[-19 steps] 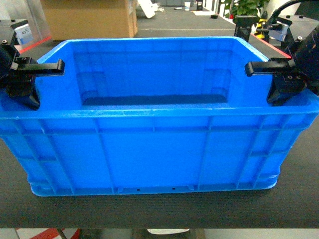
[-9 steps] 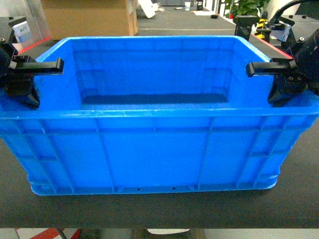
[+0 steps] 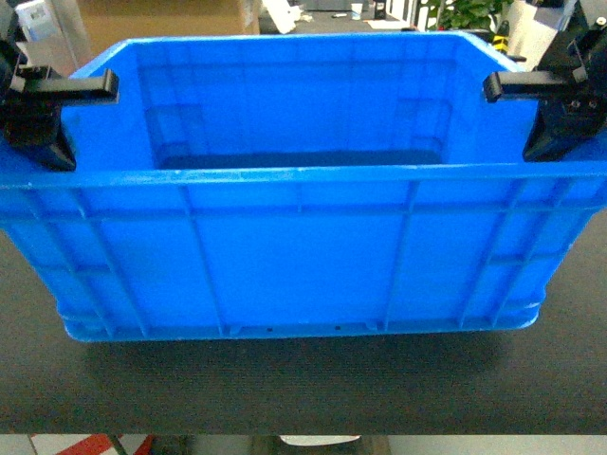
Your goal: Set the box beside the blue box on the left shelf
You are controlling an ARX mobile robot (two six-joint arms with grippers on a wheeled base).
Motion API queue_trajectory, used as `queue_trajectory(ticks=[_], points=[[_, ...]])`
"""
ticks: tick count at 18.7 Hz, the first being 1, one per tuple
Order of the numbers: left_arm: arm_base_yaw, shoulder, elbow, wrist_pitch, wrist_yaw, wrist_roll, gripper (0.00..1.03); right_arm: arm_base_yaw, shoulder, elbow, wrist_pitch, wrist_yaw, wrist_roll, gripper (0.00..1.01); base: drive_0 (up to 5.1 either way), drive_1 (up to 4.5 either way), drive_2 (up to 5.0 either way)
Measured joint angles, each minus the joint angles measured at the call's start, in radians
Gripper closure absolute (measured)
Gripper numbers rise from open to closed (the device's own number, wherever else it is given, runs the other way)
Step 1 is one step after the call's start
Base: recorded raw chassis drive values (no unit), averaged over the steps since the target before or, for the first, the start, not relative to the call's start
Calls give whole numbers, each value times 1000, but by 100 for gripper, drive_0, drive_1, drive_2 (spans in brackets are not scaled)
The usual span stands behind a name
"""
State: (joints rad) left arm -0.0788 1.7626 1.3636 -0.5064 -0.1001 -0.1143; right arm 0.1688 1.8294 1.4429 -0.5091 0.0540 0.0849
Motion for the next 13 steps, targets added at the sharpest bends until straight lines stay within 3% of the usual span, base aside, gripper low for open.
queue_trajectory(ticks=[13], points=[[0, -58, 37, -16, -2, 18, 94, 0, -39, 41, -14, 5, -3, 94, 0, 0, 0]])
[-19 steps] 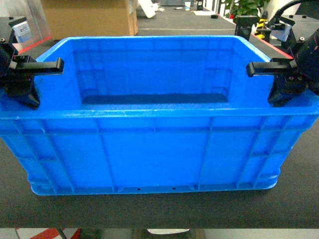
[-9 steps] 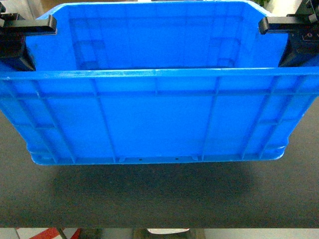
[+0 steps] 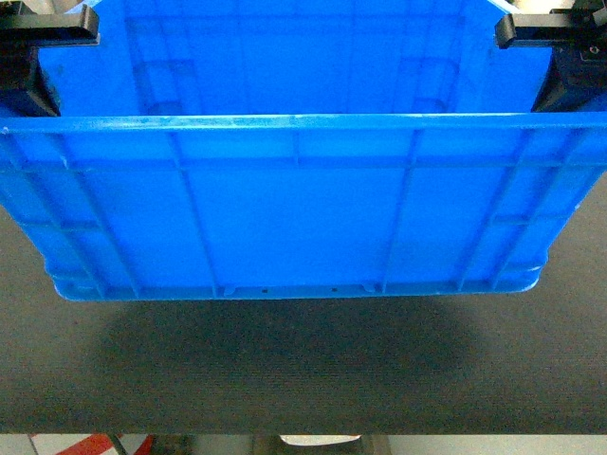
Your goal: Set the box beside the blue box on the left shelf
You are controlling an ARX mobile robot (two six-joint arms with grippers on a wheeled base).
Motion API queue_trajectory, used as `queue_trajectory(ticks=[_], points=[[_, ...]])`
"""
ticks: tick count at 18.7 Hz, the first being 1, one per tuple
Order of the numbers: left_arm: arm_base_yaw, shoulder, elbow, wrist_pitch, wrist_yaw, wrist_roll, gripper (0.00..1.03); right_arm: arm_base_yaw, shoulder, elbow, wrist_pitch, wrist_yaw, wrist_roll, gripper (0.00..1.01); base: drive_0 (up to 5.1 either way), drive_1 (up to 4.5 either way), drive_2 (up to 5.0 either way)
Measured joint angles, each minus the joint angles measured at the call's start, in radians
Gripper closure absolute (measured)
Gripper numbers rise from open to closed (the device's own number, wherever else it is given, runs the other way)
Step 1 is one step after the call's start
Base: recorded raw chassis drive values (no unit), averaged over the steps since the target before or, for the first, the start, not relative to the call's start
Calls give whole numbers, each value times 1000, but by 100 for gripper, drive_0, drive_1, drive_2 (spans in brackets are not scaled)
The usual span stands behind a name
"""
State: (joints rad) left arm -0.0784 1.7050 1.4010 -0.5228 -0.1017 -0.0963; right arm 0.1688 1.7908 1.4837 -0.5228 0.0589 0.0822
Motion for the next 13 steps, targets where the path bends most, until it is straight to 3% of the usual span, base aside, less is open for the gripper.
queue_trajectory(ticks=[13], points=[[2, 0, 0, 7, 0, 0, 94, 0, 0, 0, 16, 8, -4, 94, 0, 0, 0]])
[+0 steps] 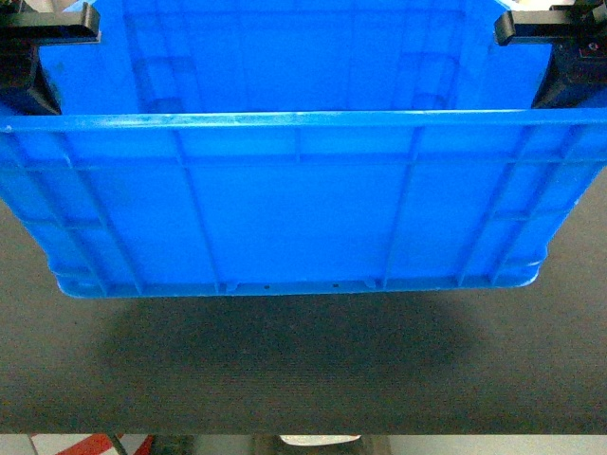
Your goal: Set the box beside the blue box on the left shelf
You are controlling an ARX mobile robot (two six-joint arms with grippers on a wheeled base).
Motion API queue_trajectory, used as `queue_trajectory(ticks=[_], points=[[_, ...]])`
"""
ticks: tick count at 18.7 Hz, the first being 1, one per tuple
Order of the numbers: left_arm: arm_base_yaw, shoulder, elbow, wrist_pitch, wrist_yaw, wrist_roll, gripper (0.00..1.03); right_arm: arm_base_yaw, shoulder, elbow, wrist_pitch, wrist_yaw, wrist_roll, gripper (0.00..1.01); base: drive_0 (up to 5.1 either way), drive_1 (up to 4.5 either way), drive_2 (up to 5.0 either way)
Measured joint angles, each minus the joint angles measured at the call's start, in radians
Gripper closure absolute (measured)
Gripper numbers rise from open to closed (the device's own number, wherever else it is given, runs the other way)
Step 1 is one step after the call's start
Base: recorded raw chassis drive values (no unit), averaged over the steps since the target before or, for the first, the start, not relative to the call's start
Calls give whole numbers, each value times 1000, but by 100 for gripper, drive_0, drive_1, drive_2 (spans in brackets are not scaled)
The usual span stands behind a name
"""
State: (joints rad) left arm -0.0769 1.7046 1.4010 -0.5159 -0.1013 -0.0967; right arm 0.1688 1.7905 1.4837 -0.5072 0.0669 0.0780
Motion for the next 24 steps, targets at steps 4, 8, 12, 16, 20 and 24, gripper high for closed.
queue_trajectory(ticks=[4, 8, 12, 16, 20, 24], points=[[0, 0, 0, 0, 0, 0, 94, 0, 0, 0, 0, 0, 0, 94, 0, 0, 0], [0, 0, 0, 0, 1, 0, 94, 0, 0, 0, 0, 0, 0, 94, 0, 0, 0], [0, 0, 0, 0, 5, 0, 94, 0, 0, 0, 0, 1, 0, 94, 0, 0, 0], [0, 0, 0, 0, 6, 0, 94, 0, 0, 0, 0, 1, 0, 94, 0, 0, 0], [0, 0, 0, 0, 6, 0, 94, 0, 0, 0, 0, 1, 0, 94, 0, 0, 0], [0, 0, 0, -1, 7, 1, 94, 0, 0, 0, 1, 1, 0, 94, 0, 0, 0]])
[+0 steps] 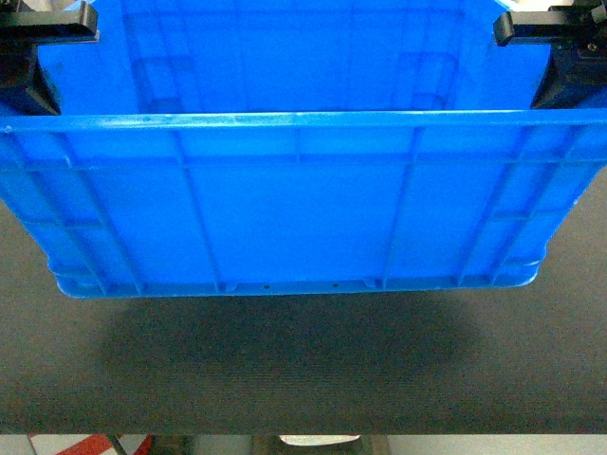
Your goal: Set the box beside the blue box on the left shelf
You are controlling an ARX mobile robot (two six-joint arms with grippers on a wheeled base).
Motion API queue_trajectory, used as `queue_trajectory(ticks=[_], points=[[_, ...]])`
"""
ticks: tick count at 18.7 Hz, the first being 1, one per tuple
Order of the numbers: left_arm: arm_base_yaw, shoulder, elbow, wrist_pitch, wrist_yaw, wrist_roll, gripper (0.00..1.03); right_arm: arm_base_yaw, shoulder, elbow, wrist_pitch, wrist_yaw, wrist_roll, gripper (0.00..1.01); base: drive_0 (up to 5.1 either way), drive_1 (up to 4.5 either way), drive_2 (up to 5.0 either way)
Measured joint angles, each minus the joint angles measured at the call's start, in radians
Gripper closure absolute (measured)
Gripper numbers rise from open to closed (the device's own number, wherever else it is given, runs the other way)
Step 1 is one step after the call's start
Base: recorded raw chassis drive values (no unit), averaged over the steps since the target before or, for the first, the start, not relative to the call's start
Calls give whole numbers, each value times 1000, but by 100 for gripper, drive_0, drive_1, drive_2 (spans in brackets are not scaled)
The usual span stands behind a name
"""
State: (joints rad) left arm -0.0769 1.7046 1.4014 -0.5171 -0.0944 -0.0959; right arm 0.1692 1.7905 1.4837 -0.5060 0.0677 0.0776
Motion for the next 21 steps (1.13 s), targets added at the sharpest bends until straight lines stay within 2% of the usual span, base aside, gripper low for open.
queue_trajectory(ticks=[9, 21], points=[[-4, -3, 0, 1, 1, 6, 95, -12, 0, 0, -2, 0, -1, 94, 0, 0, 0], [0, -3, 0, 1, 2, 8, 95, -6, 0, 0, 1, 0, -1, 94, 0, 0, 0]])
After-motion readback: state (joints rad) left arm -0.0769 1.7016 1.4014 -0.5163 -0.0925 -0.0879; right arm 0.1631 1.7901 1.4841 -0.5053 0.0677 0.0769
